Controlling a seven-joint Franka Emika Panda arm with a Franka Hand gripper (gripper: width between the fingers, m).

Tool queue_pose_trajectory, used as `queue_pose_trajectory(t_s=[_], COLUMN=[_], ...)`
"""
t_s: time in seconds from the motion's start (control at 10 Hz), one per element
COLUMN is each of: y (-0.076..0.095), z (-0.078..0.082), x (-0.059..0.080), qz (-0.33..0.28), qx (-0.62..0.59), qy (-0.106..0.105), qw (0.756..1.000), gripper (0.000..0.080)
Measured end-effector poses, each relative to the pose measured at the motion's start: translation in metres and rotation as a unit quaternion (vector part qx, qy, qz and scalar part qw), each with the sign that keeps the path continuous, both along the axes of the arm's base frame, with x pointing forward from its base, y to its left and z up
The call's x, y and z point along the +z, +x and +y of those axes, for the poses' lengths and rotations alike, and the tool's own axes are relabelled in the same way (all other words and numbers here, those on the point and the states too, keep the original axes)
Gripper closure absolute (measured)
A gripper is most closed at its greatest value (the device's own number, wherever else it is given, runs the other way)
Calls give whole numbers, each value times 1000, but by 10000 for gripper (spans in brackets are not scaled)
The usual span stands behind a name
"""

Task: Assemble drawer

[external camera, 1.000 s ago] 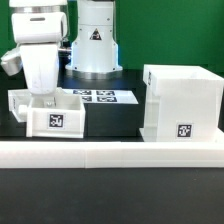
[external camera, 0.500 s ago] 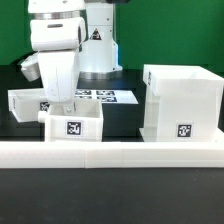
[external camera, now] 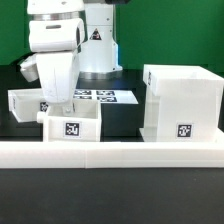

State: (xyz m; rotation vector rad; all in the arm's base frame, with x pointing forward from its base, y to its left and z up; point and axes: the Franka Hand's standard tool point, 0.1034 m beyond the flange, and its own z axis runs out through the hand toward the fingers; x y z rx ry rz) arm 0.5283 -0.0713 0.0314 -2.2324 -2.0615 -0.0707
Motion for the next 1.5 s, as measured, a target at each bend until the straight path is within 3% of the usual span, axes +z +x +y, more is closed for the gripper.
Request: queue_pose_trajectory(t_s=[0.4, 0.9, 1.2, 1.5], y=[6, 5, 7, 7], z=[37, 37, 52, 51], x=[-4, -9, -9, -10], qz=[-4, -13, -13, -14], qx=[2, -2, 15, 15], qy=[6, 5, 3, 3], qw=[1000, 1000, 1000, 1000], gripper=[758, 758, 758, 758])
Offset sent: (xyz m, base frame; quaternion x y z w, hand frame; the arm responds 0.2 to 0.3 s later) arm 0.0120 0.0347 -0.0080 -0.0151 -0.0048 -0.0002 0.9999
